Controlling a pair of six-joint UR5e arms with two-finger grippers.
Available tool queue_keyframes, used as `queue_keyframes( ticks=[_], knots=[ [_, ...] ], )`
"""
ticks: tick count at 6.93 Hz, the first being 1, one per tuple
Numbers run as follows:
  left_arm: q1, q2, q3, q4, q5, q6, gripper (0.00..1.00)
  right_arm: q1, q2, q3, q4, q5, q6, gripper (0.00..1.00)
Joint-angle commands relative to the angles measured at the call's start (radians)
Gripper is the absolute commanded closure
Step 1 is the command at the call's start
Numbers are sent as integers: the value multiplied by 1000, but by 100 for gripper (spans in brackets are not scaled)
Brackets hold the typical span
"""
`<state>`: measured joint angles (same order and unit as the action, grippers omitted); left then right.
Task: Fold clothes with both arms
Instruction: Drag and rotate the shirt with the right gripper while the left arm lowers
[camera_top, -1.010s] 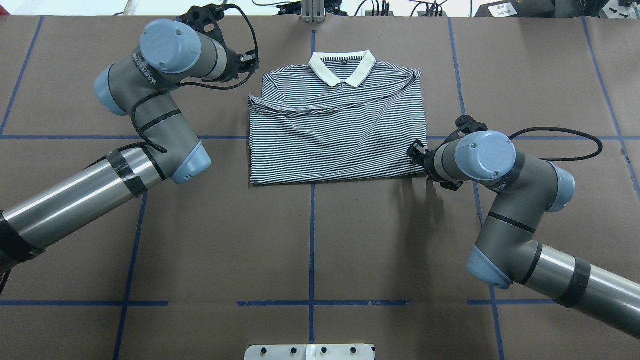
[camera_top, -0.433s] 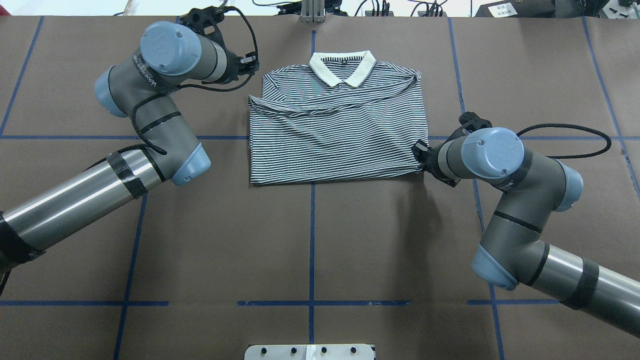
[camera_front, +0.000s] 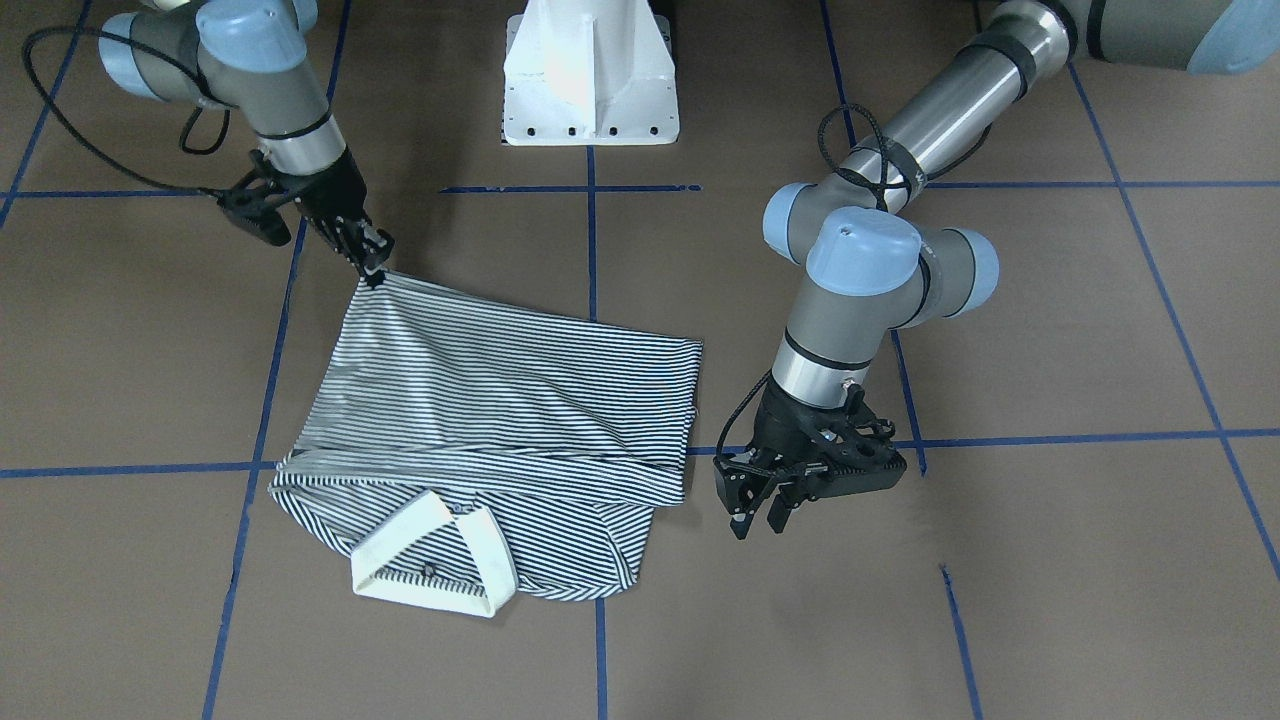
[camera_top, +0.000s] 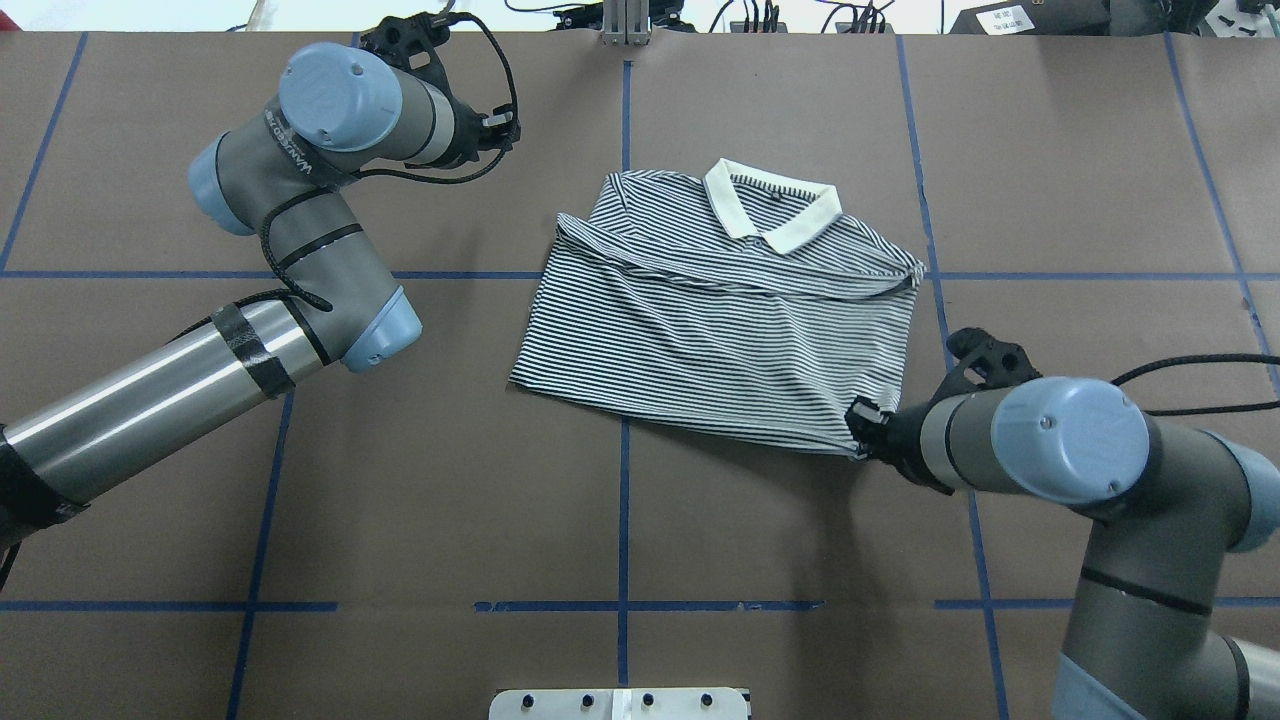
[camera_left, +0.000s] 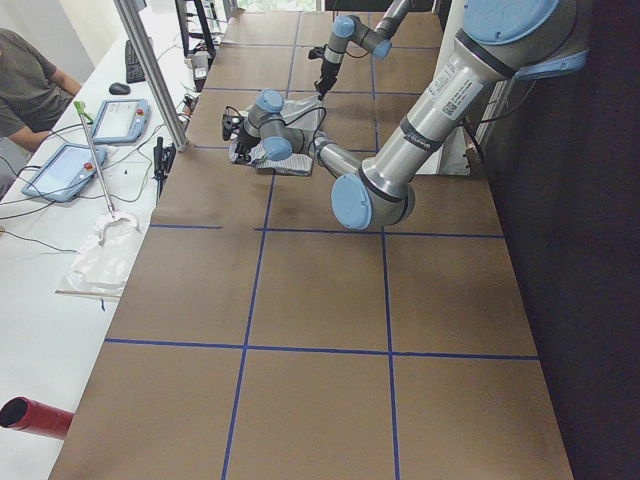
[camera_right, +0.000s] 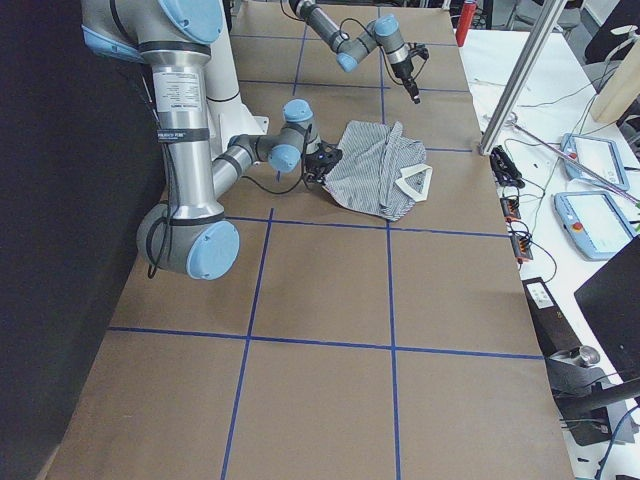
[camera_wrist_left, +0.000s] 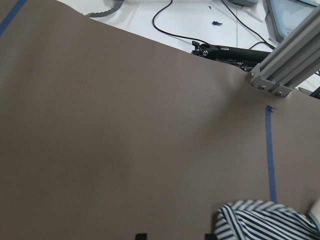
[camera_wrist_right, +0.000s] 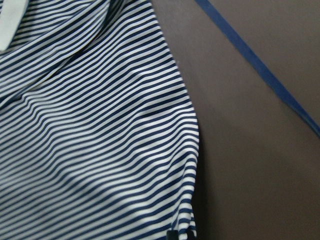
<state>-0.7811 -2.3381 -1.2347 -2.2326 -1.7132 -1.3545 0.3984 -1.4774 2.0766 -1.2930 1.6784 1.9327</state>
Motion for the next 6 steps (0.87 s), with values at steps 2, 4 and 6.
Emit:
queue_keyframes(
  ticks=[2,4,6],
  knots=[
    [8,46,-98,2,-135,-3,50,-284,-20,183,-184,6,173,100],
    [80,179,-294,14,-174,-56,50,-349,-34,186,-184,15,184,60],
    [192,203,-417,168,-158,-237,43,-252,-40,261,-186,23,184,0]
  ],
)
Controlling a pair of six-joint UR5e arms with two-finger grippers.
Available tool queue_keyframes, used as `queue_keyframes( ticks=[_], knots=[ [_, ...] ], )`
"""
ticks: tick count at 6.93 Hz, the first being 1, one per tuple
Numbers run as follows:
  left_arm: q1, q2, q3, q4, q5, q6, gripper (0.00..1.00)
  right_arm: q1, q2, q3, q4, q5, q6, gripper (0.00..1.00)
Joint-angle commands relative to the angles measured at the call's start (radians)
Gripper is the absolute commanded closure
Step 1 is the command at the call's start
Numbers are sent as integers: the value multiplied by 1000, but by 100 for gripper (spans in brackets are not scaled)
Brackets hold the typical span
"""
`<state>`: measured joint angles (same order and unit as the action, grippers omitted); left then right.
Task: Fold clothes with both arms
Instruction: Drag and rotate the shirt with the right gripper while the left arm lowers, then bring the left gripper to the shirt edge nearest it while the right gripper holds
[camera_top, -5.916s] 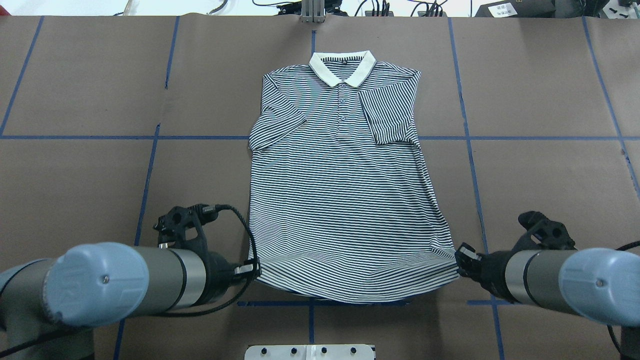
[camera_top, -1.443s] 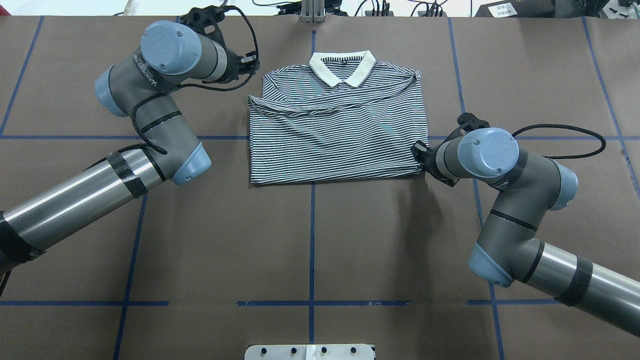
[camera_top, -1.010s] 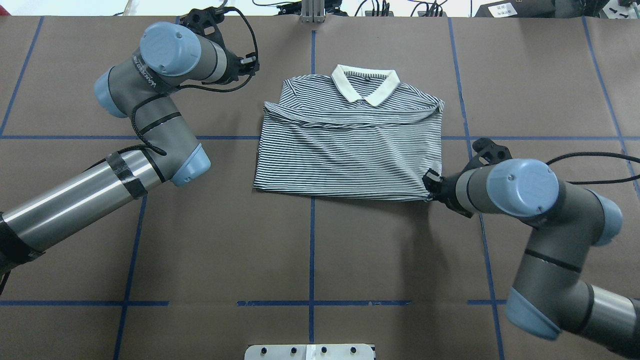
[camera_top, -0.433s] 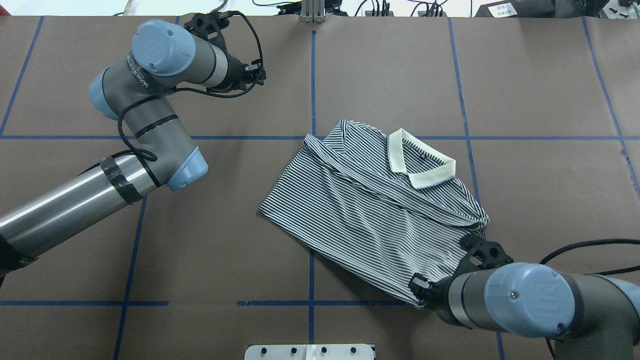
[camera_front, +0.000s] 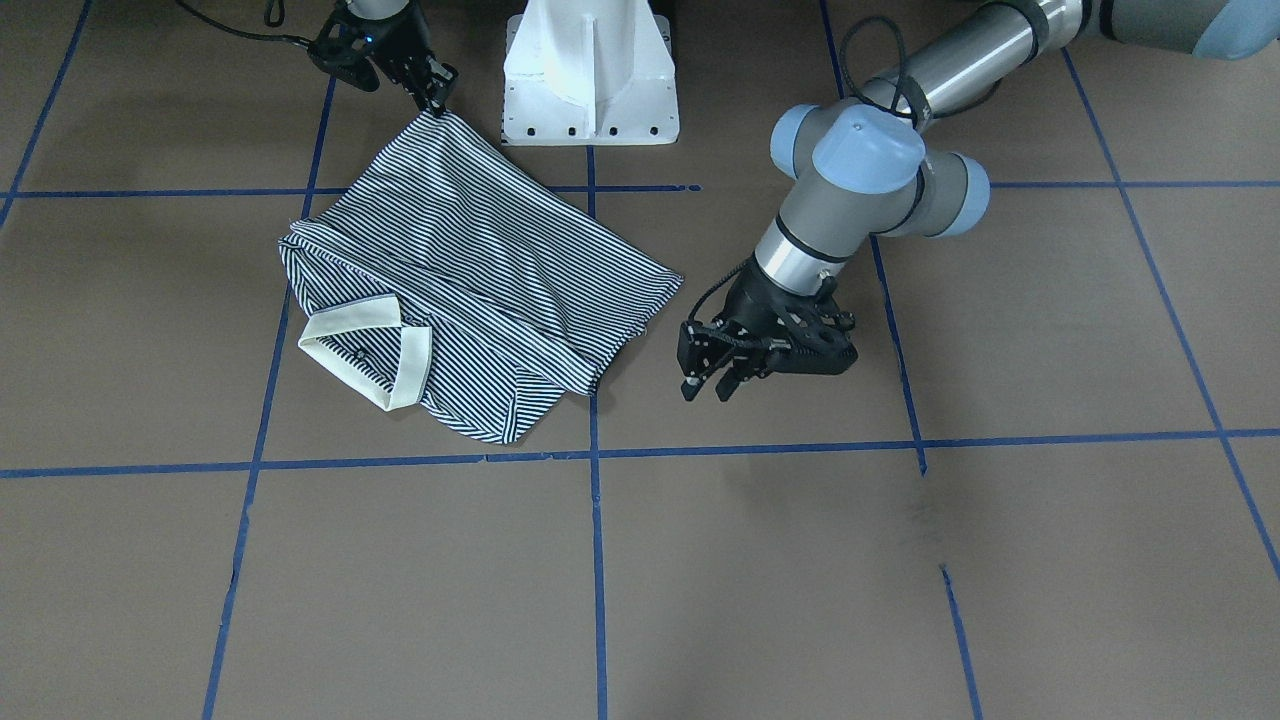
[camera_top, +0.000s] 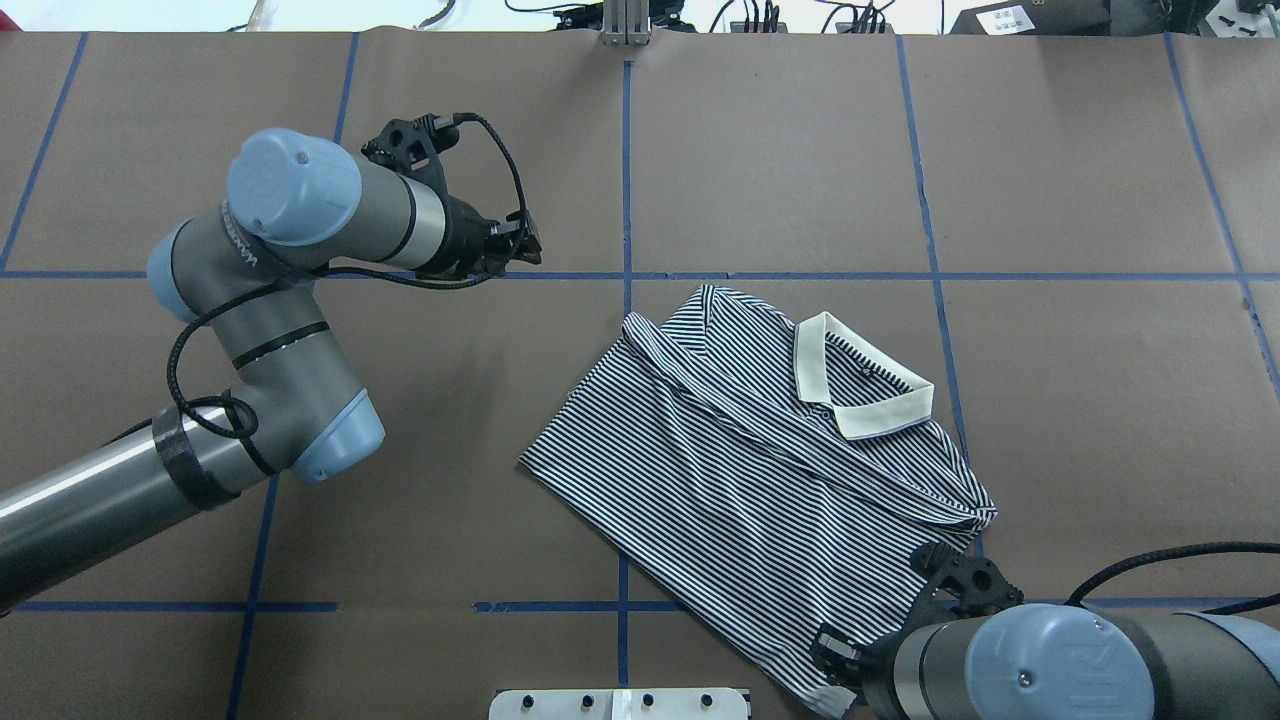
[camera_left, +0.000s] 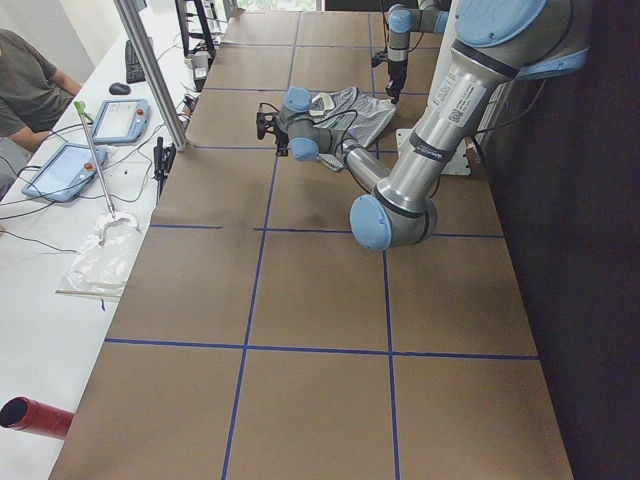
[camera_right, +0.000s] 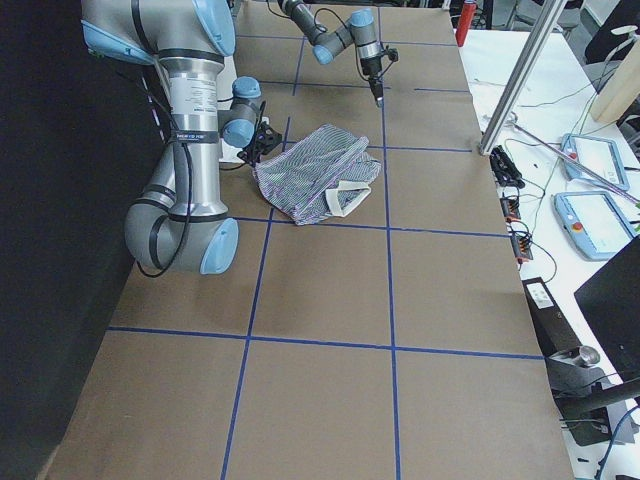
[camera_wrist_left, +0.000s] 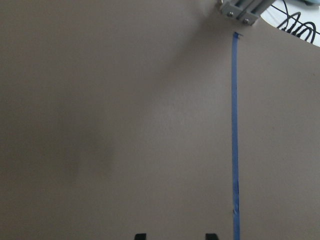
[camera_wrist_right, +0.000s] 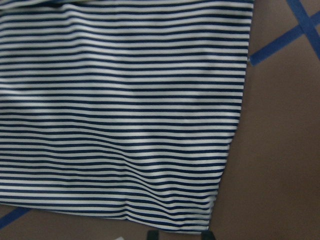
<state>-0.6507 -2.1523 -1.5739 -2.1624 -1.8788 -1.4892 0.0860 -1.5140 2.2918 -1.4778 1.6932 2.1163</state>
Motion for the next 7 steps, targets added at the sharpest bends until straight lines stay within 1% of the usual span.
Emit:
queue_keyframes(
  ticks=[1,2,3,5,7],
  knots=[
    [136,23,-151,187,48,-111,42,171,9,58,1,64,-1,0],
    [222,43,-147,237,138,-112,42,223,9,42,2,109,-10,0],
    [235,45,-144,251,145,-112,42,260,11,20,2,111,-12,0],
    [241,49,-141,324,147,-112,41,285,18,15,2,112,-18,0],
    [252,51,-132,332,147,-112,41,296,21,-3,2,109,-18,0]
  ],
)
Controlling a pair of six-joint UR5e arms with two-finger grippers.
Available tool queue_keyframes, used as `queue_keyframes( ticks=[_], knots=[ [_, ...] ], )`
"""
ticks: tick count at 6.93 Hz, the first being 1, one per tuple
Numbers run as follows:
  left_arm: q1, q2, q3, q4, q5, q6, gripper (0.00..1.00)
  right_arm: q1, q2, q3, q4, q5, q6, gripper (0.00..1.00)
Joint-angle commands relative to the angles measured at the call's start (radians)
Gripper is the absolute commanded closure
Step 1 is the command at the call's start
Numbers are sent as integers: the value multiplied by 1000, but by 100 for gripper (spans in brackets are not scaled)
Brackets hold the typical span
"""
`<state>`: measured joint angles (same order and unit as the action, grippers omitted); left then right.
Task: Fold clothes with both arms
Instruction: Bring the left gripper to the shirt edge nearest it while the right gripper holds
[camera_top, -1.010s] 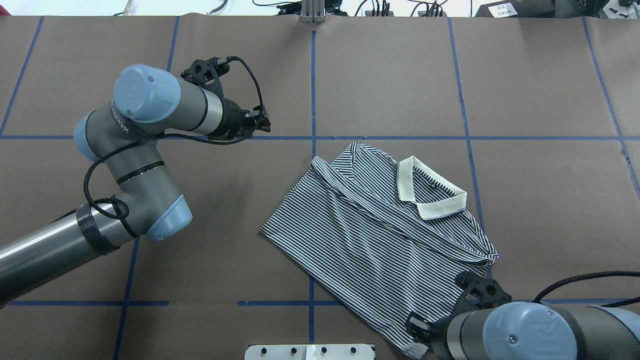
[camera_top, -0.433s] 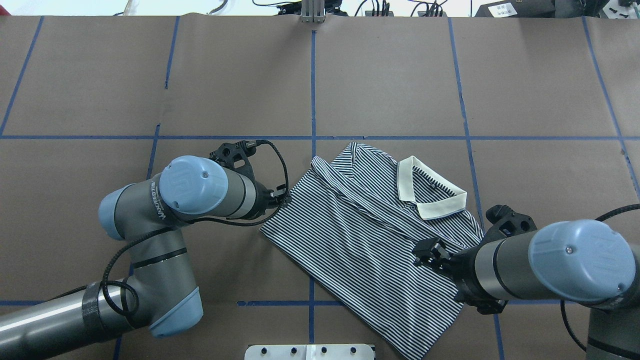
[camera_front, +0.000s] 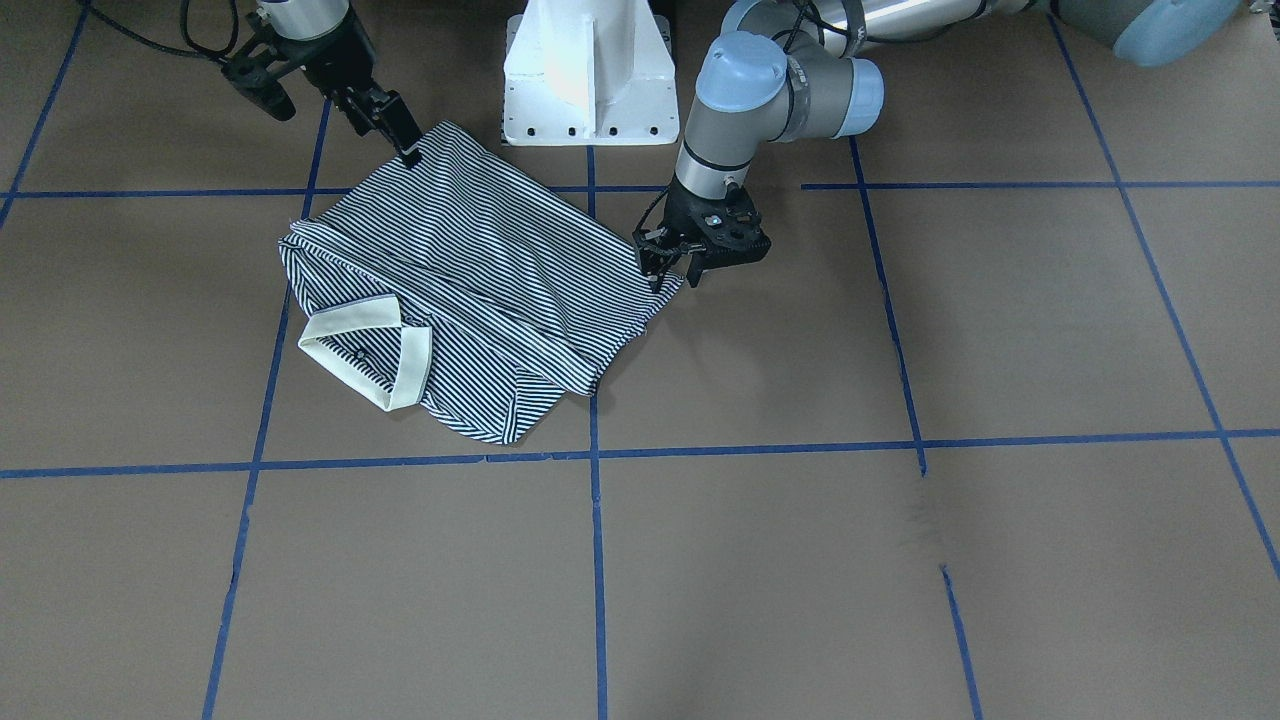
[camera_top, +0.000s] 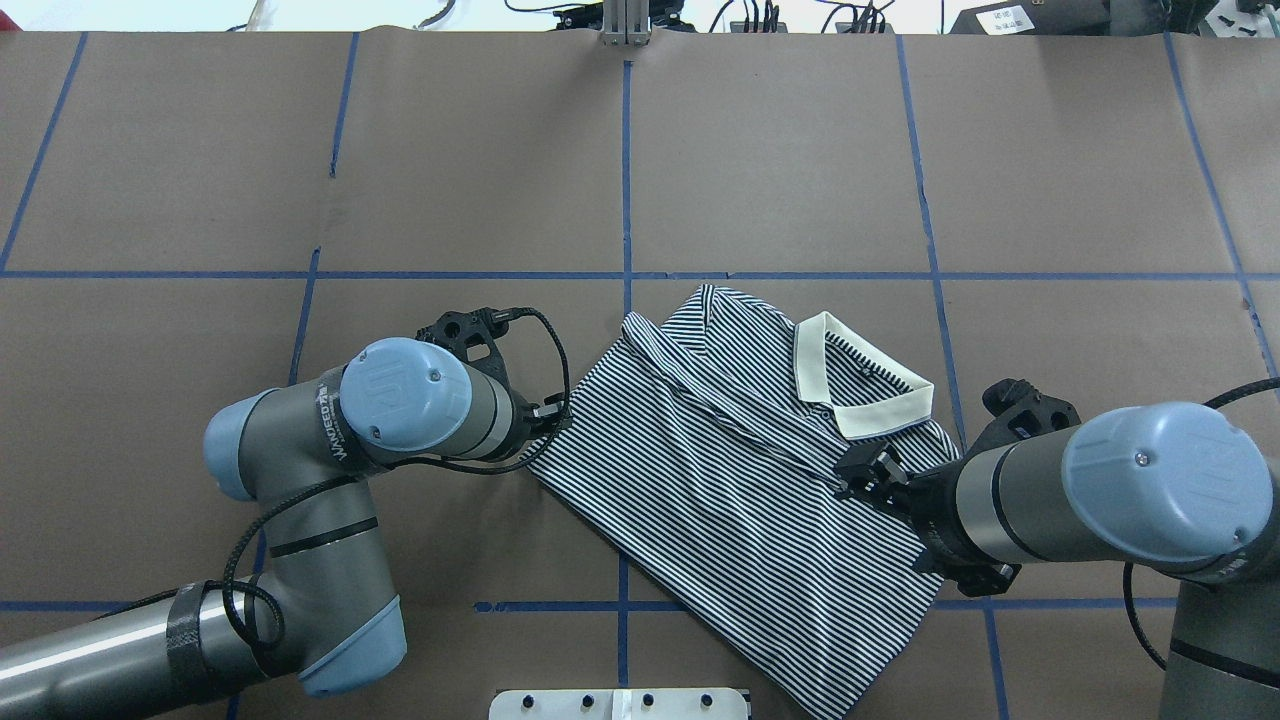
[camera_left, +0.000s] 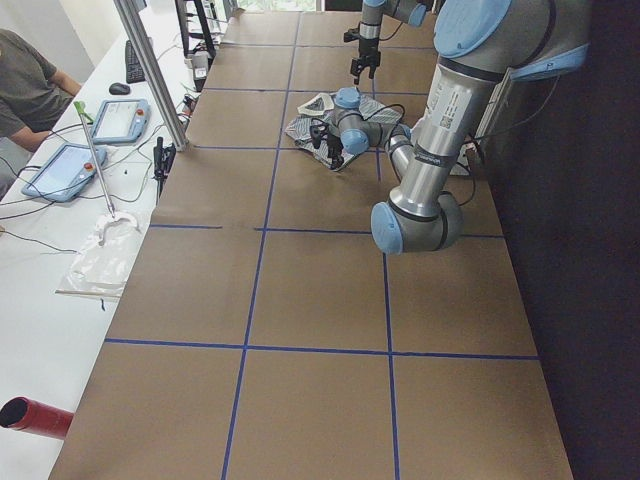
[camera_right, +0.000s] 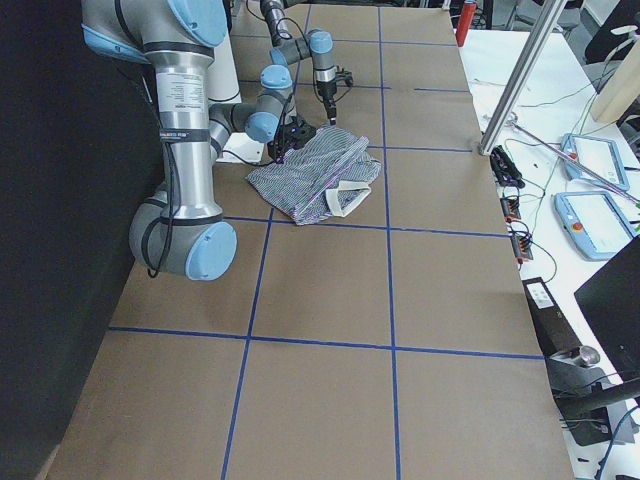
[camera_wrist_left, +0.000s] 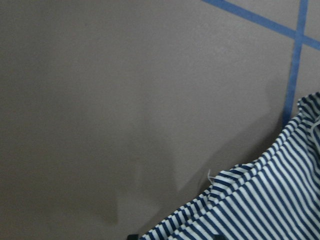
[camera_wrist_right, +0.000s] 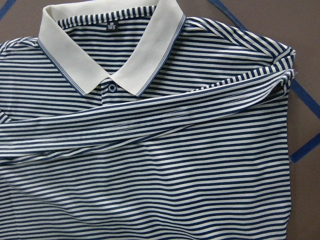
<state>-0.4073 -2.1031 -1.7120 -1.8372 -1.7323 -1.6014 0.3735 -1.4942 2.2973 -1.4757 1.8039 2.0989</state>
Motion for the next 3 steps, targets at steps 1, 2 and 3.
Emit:
queue_keyframes(
  ticks=[1,2,3],
  knots=[
    [16,0,6,7,0,0,41,8,2,-13,0,-1,0,0],
    [28,0,8,9,0,0,43,8,2,-16,0,0,0,0],
    [28,0,9,12,-1,0,55,12,0,-19,0,0,0,0]
  ],
)
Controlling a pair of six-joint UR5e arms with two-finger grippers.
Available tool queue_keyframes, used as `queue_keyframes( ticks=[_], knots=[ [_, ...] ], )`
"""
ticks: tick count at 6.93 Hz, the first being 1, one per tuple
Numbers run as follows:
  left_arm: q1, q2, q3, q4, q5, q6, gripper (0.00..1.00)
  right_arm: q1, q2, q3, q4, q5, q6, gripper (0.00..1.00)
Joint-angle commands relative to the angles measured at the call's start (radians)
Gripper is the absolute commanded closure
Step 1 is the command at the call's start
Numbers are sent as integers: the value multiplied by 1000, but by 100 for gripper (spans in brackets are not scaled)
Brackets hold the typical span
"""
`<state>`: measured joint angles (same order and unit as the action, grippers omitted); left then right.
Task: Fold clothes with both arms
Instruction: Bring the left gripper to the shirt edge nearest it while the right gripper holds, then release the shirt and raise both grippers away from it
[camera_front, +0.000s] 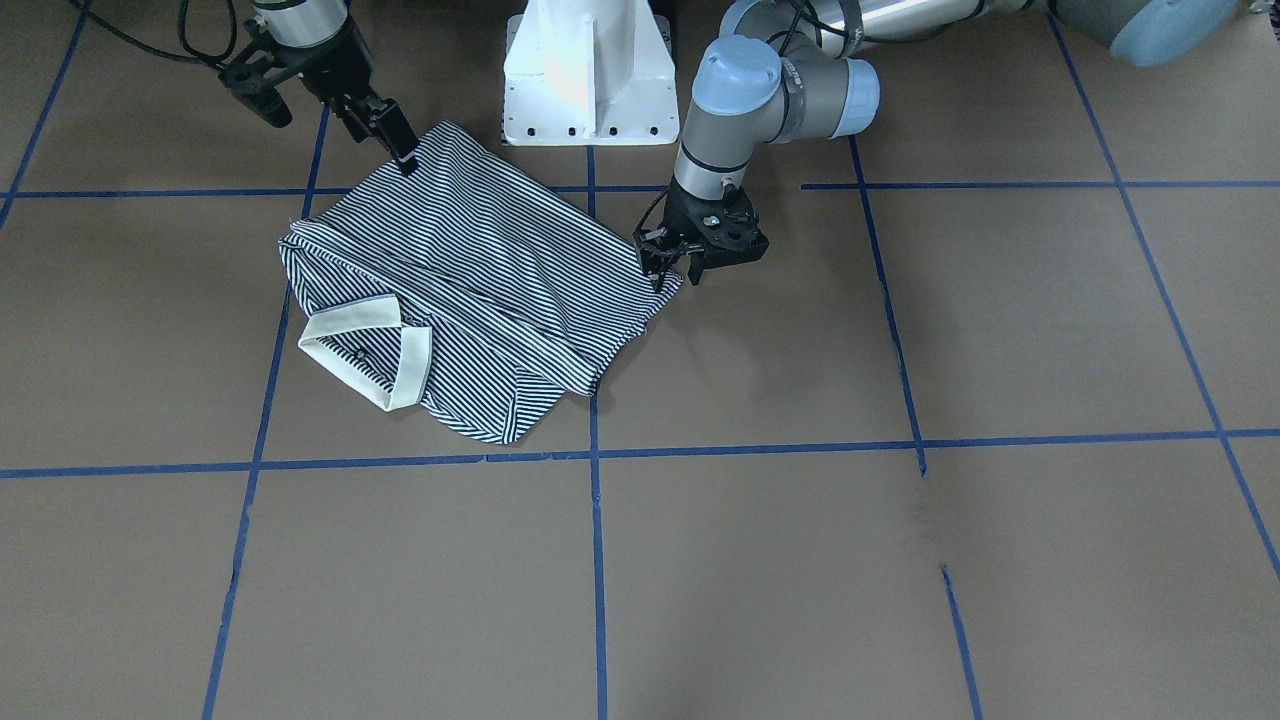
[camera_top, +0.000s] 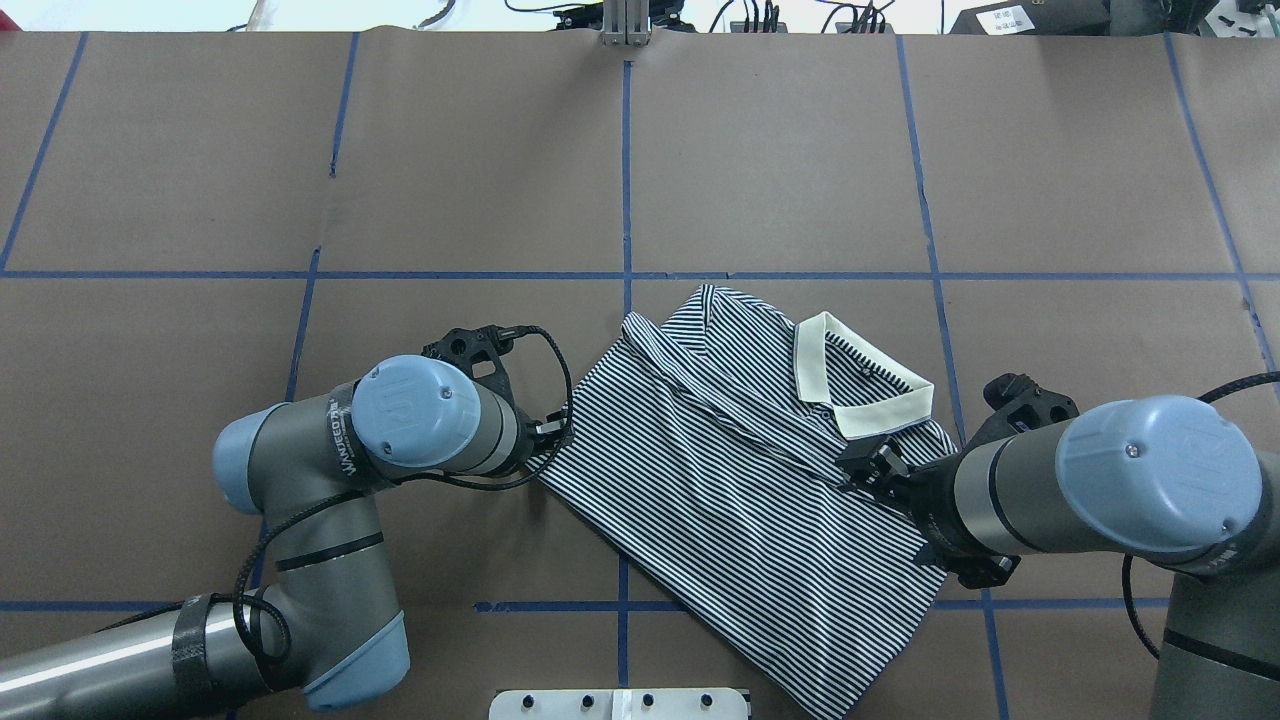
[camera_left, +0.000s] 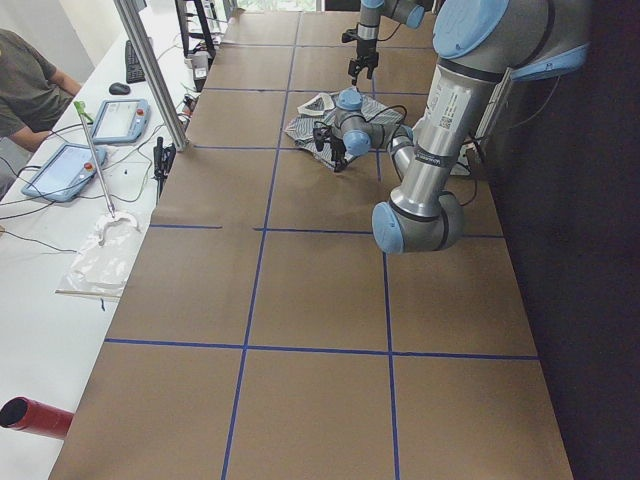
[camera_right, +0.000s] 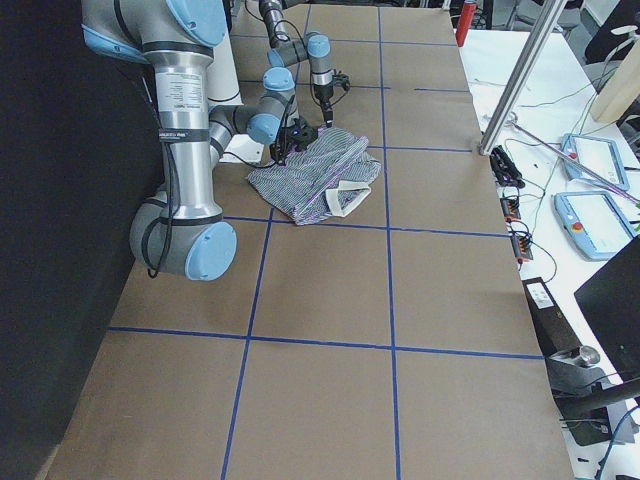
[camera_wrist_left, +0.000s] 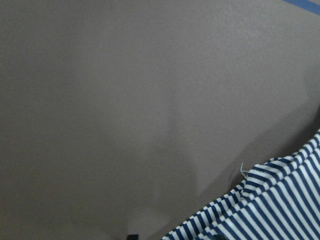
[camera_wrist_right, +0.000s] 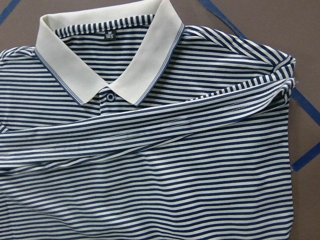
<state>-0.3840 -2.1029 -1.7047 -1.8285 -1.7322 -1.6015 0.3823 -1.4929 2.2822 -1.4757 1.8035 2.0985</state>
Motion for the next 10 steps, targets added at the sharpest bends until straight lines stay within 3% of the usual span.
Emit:
queue_keyframes(
  ticks=[1,2,5,7,8,10],
  knots=[
    [5,-2,5,2,-1,0,87,1,0,-6,0,2,0,0],
    [5,-2,5,2,-1,2,100,3,-1,-7,-2,2,0,0],
    [-44,-5,2,3,0,91,100,0,3,-15,0,2,1,0],
    [-196,-28,60,-17,0,262,100,74,29,-23,0,4,-9,0],
    [-264,-104,171,-52,0,314,100,140,81,-61,0,2,-68,0],
    [-334,-265,513,-278,0,337,100,243,253,-240,-2,0,-136,0]
  ],
)
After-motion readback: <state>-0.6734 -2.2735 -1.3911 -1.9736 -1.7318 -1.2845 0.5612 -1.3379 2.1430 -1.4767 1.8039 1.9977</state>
